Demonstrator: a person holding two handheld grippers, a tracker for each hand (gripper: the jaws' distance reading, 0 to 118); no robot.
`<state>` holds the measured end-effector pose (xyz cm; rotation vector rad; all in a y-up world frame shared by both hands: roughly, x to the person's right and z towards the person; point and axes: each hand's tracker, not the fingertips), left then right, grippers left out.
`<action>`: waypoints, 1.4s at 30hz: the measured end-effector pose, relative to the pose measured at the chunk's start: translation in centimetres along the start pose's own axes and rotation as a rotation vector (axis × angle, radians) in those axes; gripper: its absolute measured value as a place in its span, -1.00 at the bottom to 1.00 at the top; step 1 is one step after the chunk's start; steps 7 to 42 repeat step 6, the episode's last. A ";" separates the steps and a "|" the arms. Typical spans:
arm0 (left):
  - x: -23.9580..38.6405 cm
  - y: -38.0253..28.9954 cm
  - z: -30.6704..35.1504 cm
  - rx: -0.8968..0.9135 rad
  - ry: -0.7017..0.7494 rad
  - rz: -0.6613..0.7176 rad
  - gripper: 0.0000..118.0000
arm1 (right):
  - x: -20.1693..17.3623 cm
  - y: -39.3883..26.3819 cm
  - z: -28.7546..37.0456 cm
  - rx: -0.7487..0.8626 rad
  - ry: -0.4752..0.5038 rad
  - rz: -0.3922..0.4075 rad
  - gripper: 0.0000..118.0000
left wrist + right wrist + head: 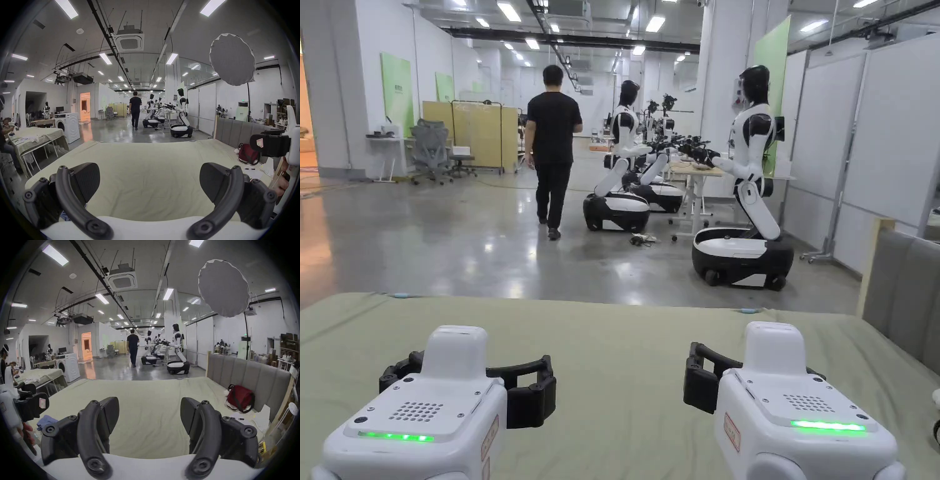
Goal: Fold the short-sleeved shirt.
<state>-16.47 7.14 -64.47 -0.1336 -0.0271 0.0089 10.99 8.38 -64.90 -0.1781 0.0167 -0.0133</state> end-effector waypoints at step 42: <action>0.0 -0.2 -0.1 -0.001 -0.002 0.004 1.00 | 0.2 -0.2 -0.2 -0.010 0.039 0.000 0.45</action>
